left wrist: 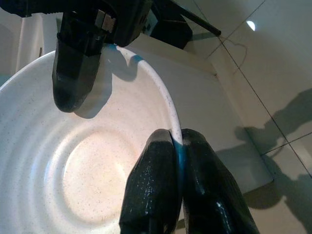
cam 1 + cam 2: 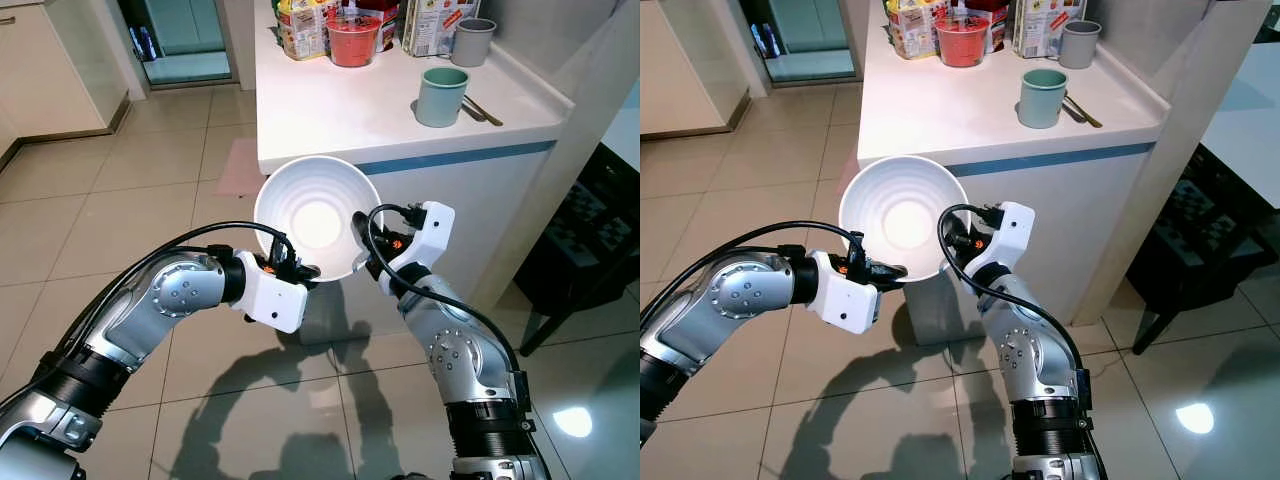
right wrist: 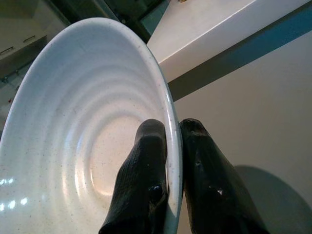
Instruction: Setting the table
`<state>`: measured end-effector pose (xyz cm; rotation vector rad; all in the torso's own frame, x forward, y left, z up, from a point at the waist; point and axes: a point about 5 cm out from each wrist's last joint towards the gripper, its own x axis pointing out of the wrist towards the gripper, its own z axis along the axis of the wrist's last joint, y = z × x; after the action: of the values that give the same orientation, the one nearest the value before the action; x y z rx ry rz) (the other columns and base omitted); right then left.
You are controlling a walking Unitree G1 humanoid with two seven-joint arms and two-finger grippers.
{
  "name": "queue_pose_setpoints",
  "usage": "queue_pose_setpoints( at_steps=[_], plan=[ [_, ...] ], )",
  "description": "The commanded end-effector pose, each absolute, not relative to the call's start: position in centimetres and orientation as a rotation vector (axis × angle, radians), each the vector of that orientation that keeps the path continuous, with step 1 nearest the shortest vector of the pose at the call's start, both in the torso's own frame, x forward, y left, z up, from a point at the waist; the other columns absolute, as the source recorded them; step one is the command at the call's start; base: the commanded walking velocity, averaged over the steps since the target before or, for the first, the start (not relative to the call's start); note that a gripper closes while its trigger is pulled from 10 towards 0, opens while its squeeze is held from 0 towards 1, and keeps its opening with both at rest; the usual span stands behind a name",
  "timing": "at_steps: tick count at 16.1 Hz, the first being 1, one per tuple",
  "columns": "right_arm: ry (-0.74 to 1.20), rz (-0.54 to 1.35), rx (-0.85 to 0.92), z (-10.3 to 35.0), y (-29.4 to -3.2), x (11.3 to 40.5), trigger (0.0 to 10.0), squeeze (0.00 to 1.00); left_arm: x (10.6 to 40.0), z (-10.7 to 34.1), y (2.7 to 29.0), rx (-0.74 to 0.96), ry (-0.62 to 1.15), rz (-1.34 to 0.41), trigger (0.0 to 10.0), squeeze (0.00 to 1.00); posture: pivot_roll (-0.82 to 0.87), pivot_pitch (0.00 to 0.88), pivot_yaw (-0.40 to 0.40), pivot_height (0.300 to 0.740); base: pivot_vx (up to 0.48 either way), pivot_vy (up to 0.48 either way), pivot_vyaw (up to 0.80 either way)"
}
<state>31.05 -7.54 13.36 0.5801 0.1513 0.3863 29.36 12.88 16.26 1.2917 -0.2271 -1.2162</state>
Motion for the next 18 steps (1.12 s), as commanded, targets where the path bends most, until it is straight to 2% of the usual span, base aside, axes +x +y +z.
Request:
queue_pose_setpoints(
  at_steps=[1,11,12,13,16,17,18],
  plan=[
    [0.171,0.399,0.563,12.7,-7.37,30.69,0.0,0.0,29.41,18.68,12.09,1.251,-0.362,-1.168,0.0,0.0,0.17,0.0,0.08,0.74,0.0,0.0,0.0],
    [0.172,0.401,0.56,12.61,-7.09,30.57,0.0,0.0,29.55,18.59,12.21,1.258,-0.361,-1.149,0.0,0.0,0.17,0.0,0.085,0.74,0.0,0.0,0.0],
    [0.172,0.401,0.559,12.6,-7.09,30.56,0.0,0.0,29.58,18.59,12.24,1.258,-0.357,-1.145,8.3,0.0,0.17,0.0,0.086,0.74,0.0,0.0,0.0],
    [0.173,0.402,0.558,12.56,-7.08,30.56,0.0,0.0,29.66,18.63,12.23,1.258,-0.352,-1.14,10.0,0.0,0.17,0.0,0.084,0.74,0.0,0.0,0.0],
    [0.175,0.405,0.557,12.53,-7.02,30.54,0.0,0.0,29.75,18.71,12.17,1.261,-0.362,-1.125,10.0,0.0,0.17,0.0,0.084,0.74,0.0,0.0,0.0],
    [0.175,0.406,0.556,12.52,-6.99,30.53,0.0,0.0,29.76,18.71,12.19,1.26,-0.365,-1.119,10.0,1.0,0.17,0.0,0.084,0.74,0.0,0.0,0.0],
    [0.175,0.406,0.555,12.52,-7.0,30.53,0.0,0.0,29.79,18.79,12.19,1.257,-0.373,-1.11,10.0,1.0,0.17,0.0,0.084,0.74,0.0,0.0,0.0]
  ],
)
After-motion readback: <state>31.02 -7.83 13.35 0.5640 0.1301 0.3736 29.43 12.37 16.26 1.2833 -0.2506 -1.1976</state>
